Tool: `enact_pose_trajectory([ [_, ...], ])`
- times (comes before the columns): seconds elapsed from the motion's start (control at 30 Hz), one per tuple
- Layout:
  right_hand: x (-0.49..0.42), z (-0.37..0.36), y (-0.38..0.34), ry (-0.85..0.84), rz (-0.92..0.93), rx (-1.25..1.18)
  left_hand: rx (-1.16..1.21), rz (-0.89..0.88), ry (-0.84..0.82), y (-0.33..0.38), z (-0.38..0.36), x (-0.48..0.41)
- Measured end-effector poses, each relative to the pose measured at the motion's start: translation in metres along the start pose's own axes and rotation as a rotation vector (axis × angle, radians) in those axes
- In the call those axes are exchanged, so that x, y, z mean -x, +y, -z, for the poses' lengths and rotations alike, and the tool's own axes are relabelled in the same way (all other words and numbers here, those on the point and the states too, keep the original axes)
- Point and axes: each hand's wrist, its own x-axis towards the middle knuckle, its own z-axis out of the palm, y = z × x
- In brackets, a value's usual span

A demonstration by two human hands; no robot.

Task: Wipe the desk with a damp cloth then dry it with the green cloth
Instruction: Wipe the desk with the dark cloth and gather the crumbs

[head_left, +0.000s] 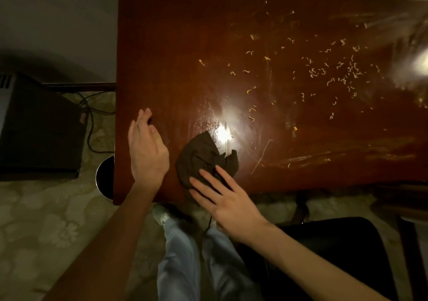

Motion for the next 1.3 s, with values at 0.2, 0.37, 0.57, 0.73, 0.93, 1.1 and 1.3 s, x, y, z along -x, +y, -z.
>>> enact_pose_trajectory([
  [0.2, 0.080, -0.020, 0.039, -0.021, 0.146, 0.080, 0.036, -0.036, 0.014, 0.002, 0.001, 0.001],
  [0.37, 0.088, -0.028, 0.072, 0.098, 0.048, -0.129, 0.018, -0.046, 0.017, 0.000, -0.002, 0.001],
  [0.57, 0.038, -0.019, 0.113, 0.262, -0.016, -0.361, 0.001, -0.023, 0.008, 0.002, -0.002, 0.002],
  [0.73, 0.006, 0.017, 0.131, 0.361, -0.211, -0.376, -0.019, -0.047, 0.009, 0.000, -0.003, 0.000],
  [0.93, -0.019, 0.007, 0.060, 0.298, -0.710, -0.289, -0.041, -0.065, 0.025, -0.001, -0.005, 0.000],
  [1.1, -0.014, -0.002, 0.072, 0.519, -0.809, -0.571, -0.036, -0.065, 0.025, -0.005, -0.007, -0.002],
  [1.3, 0.001, 0.009, 0.076, 0.779, -0.834, -0.602, -0.042, -0.036, 0.006, -0.001, -0.004, -0.002],
])
